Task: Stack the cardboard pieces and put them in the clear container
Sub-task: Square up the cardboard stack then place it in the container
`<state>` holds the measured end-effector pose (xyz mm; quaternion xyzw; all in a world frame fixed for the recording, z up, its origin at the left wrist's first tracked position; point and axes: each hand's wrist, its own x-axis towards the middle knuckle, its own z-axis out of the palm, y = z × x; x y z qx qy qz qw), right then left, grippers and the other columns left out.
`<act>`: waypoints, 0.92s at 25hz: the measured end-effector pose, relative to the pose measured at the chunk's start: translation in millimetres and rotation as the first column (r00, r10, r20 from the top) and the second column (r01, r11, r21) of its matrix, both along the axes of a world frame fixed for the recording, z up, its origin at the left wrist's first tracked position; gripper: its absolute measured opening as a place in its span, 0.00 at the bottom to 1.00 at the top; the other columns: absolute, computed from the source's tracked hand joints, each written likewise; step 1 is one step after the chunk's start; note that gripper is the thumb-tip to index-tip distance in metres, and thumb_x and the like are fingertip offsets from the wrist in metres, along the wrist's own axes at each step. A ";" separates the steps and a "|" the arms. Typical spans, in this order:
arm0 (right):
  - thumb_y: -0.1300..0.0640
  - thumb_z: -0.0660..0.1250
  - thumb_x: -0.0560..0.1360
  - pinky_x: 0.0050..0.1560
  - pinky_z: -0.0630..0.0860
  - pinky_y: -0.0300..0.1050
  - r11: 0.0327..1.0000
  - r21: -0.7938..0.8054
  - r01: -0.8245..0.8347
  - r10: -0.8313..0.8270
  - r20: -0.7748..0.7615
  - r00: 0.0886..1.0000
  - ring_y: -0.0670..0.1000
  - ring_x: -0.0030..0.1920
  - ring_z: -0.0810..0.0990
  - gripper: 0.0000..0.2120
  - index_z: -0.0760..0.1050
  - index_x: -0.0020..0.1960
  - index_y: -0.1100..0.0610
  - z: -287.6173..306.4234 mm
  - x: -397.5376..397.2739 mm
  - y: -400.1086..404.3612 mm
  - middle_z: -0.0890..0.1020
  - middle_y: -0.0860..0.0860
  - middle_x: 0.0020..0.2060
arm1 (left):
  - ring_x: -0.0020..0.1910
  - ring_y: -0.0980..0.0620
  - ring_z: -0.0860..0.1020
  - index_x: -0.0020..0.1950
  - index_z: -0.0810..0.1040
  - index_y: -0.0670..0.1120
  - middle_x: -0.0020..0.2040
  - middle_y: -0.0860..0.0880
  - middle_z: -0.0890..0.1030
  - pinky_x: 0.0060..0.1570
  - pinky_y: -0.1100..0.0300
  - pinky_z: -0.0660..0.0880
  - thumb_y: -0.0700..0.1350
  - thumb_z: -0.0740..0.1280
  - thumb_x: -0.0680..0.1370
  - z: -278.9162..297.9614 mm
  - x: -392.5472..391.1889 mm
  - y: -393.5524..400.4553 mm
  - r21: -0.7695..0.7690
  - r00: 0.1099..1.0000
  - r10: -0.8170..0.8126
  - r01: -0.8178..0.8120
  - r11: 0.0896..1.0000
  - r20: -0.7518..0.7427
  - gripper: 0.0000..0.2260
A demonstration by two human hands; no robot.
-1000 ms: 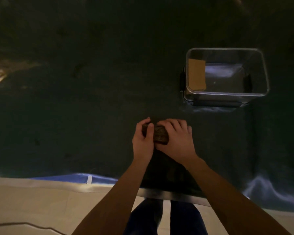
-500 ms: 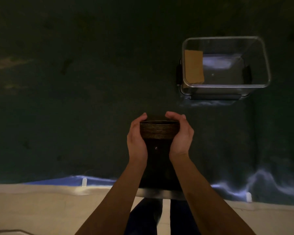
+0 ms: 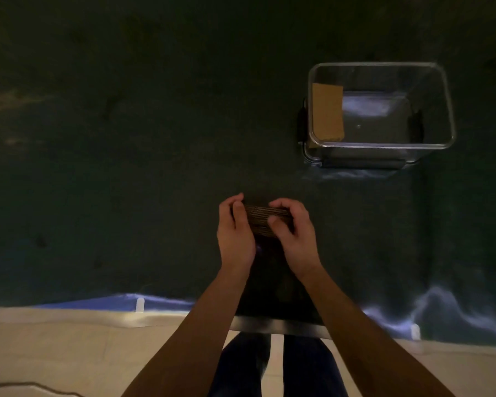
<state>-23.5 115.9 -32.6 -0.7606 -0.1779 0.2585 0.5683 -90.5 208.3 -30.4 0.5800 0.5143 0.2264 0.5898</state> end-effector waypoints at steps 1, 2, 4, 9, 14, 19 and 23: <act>0.48 0.69 0.69 0.57 0.71 0.40 0.988 -0.099 -0.120 0.127 0.064 0.990 0.49 0.57 0.72 0.17 0.72 0.57 0.48 -0.4 3.6 -6.3 0.74 0.47 0.54 | 0.47 0.69 0.77 0.62 0.77 0.46 0.53 0.58 0.80 0.44 0.76 0.70 0.46 0.57 0.84 0.5 2.0 0.5 0.016 1.000 -0.016 0.016 1.000 -0.016 0.12; 0.45 0.71 0.65 0.57 0.69 0.38 0.963 -0.187 -0.197 0.220 0.113 0.969 0.47 0.57 0.69 0.23 0.70 0.58 0.46 -0.9 7.0 -10.7 0.72 0.45 0.55 | 0.48 0.69 0.77 0.63 0.76 0.46 0.54 0.56 0.79 0.44 0.77 0.70 0.45 0.57 0.84 0.9 2.8 0.7 0.030 0.999 -0.023 0.024 0.999 -0.027 0.12; 0.44 0.76 0.61 0.59 0.69 0.41 0.918 -0.311 -0.246 0.316 0.200 0.927 0.47 0.58 0.66 0.31 0.69 0.61 0.48 -0.9 12.3 -12.2 0.69 0.45 0.56 | 0.50 0.61 0.78 0.64 0.76 0.45 0.56 0.53 0.79 0.48 0.72 0.72 0.45 0.57 0.85 0.4 1.4 1.6 0.055 0.999 -0.017 0.019 0.998 -0.045 0.12; 0.44 0.75 0.65 0.57 0.71 0.52 0.840 -0.519 -0.161 0.416 0.425 0.804 0.53 0.55 0.68 0.28 0.71 0.61 0.49 0.8 23.4 -9.5 0.74 0.51 0.57 | 0.52 0.55 0.78 0.62 0.75 0.46 0.55 0.54 0.79 0.47 0.71 0.71 0.45 0.57 0.84 5.3 -4.0 5.0 0.041 0.991 -0.127 0.129 0.991 -0.046 0.11; 0.38 0.70 0.68 0.52 0.76 0.53 0.744 -0.626 -0.231 0.567 0.410 0.714 0.54 0.55 0.72 0.28 0.64 0.64 0.42 4.7 29.4 -11.4 0.73 0.50 0.58 | 0.62 0.54 0.62 0.67 0.67 0.56 0.66 0.53 0.66 0.62 0.58 0.63 0.59 0.64 0.68 -1.9 -47.3 51.7 0.121 0.628 -0.656 0.755 0.645 -0.419 0.27; 0.34 0.67 0.71 0.43 0.81 0.51 0.662 -0.701 -0.264 0.635 0.337 0.696 0.52 0.48 0.79 0.30 0.58 0.66 0.40 8.4 34.1 -10.4 0.70 0.51 0.60 | 0.48 0.58 0.76 0.62 0.62 0.58 0.55 0.56 0.72 0.41 0.69 0.69 0.54 0.73 0.72 -3.2 -36.3 68.3 0.212 0.499 -0.672 0.860 0.465 -0.547 0.26; 0.39 0.72 0.68 0.49 0.79 0.50 0.729 -0.604 -0.322 0.553 0.244 0.796 0.48 0.50 0.77 0.29 0.61 0.62 0.41 7.9 36.0 -11.5 0.69 0.48 0.59 | 0.35 0.68 0.74 0.55 0.55 0.67 0.40 0.61 0.75 0.32 0.71 0.64 0.55 0.71 0.74 -2.9 -39.4 72.5 0.191 0.470 -0.678 0.874 0.446 -0.565 0.24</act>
